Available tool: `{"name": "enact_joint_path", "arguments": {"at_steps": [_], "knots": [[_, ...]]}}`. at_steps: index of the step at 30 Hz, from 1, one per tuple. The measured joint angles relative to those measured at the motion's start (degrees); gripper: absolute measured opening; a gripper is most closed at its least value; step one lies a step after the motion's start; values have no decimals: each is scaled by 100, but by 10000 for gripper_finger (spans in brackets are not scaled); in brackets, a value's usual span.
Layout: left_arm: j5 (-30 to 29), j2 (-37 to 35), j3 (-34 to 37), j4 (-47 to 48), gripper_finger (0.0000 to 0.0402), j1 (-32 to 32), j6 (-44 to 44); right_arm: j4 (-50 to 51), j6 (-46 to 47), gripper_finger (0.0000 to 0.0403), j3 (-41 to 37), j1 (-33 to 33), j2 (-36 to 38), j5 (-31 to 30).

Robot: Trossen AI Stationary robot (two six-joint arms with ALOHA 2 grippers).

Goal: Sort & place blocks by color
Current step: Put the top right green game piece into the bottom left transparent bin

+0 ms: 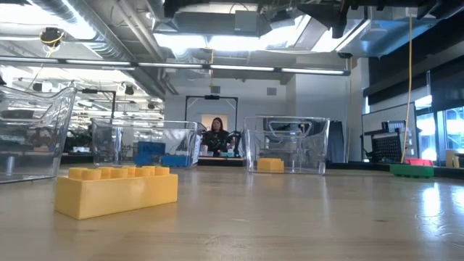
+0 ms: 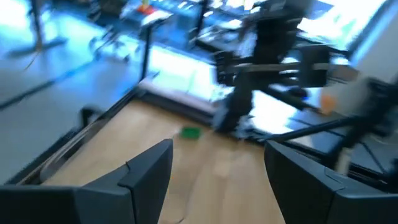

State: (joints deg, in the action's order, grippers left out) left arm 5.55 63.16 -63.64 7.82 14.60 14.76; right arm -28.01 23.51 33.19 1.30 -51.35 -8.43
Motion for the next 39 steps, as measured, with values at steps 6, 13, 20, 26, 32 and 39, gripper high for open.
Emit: {"name": "enact_joint_path", "arguments": {"at_steps": [6,13,20,26,32,39], "knots": [[-155,-35,546,-1441,245,-607,-54,1,0,378,0,0,0,0],[-367,-754,2036,-3119,245,-616,746,0,22,378,0,0,0,2],[-569,-1176,2221,-3120,245,-618,715,-2,22,378,0,0,0,2],[-568,-1196,2221,-3096,245,-618,708,0,22,378,0,0,0,2],[-558,-1196,2221,-3096,245,-616,706,0,15,378,0,0,0,2],[-578,-1196,2221,-3098,245,-613,707,494,610,378,114,-1,3,-459]]}}
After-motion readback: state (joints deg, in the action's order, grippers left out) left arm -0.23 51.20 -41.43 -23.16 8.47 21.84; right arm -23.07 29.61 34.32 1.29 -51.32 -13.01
